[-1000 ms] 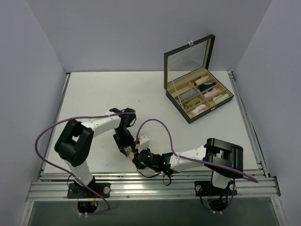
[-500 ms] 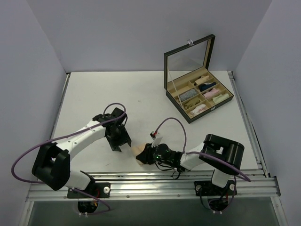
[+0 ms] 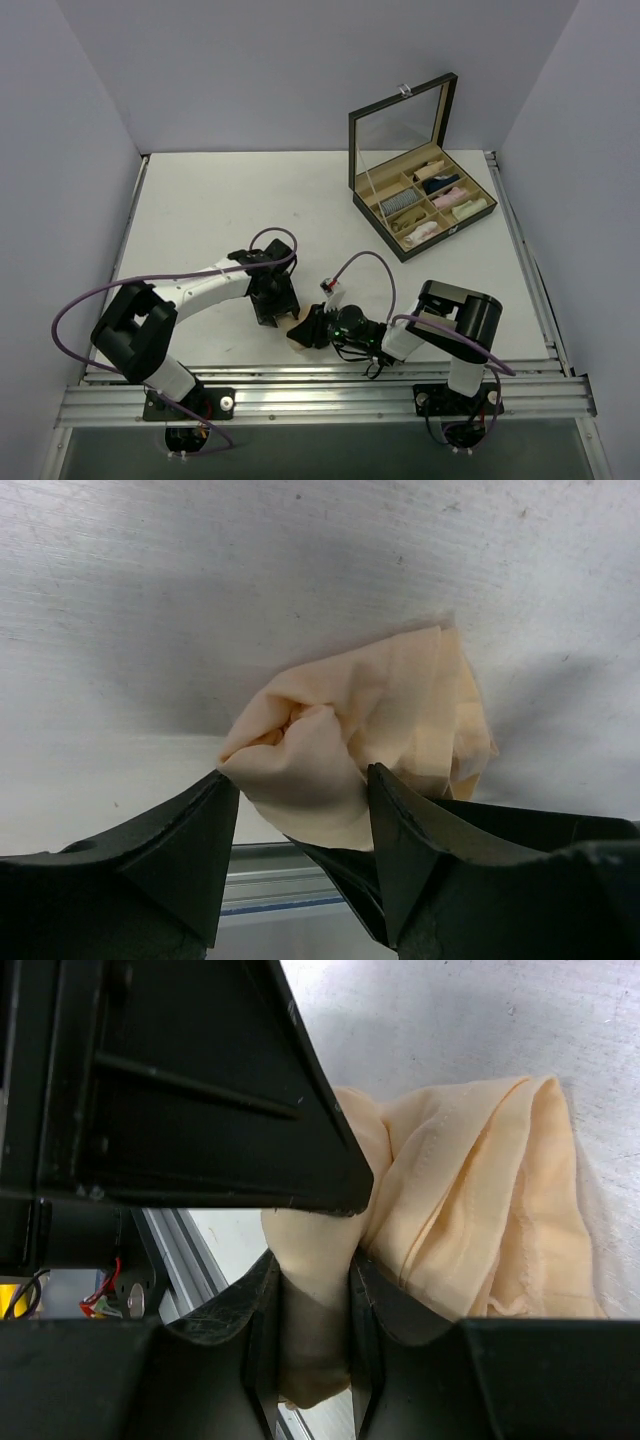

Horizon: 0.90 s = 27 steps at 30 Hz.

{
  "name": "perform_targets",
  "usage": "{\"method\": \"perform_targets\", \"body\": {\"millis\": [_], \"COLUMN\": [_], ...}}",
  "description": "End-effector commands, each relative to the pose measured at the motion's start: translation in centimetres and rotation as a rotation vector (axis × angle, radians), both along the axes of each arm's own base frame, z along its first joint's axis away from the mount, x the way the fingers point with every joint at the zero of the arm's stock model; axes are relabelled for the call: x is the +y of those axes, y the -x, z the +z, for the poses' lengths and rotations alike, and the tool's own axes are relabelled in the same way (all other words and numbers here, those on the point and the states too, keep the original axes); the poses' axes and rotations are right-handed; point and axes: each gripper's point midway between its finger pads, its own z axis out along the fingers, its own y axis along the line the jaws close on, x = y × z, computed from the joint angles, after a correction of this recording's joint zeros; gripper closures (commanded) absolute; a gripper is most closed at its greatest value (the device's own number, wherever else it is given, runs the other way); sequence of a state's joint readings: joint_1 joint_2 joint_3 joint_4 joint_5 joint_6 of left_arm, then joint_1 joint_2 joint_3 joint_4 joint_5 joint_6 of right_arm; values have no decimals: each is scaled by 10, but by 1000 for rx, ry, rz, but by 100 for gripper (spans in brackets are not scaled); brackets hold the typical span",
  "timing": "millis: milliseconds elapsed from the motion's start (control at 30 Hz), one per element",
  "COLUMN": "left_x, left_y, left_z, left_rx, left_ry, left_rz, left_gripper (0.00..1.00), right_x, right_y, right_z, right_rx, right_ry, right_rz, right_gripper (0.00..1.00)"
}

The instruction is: Roll the underwear

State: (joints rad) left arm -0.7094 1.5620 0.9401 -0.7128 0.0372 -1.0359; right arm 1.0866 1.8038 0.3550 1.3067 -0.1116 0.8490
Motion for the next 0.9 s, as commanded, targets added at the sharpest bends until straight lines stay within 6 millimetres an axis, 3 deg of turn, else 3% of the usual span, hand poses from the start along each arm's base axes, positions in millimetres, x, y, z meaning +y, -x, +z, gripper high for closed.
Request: {"method": "perform_targets", "body": {"millis": [0, 133, 200, 233, 267, 467, 600, 633, 767, 867], "left_x": [-10, -11, -13, -16, -17, -17, -11, -12, -14, -16], "left_y": [-9, -2, 0, 3, 5, 13, 17, 15, 17, 17], "left_z": [6, -4, -10, -11, -13, -23, -27, -25, -29, -30], "left_rx": [-52, -41, -38, -36, -31, -31, -8, -11, 3, 10], "left_ry": [13, 9, 3, -1, -8, -65, -114, -119, -137, -149], "left_rz": [-18, -27, -40, -53, -62, -98, -105, -104, -109, -113], "left_gripper": [39, 50, 62, 73, 75, 89, 92, 92, 93, 94], "right_x": [-68, -70, -65, -77, -78, -84, -82, -87, -68, -59], "right_y": [31, 29, 21, 24, 18, -7, -26, -24, -31, -23], "right_z": [-92, -95, -90, -100, -97, -52, 0, 4, 52, 63], "right_rx": [156, 160, 140, 171, 151, 30, -77, -100, -223, -290], "right_ry": [365, 380, 393, 480, 502, 593, 621, 666, 657, 691], "right_rz": [19, 28, 33, 29, 13, -33, -69, -46, -43, -36], "right_gripper": [98, 93, 82, 80, 73, 58, 52, 51, 48, 47]}}
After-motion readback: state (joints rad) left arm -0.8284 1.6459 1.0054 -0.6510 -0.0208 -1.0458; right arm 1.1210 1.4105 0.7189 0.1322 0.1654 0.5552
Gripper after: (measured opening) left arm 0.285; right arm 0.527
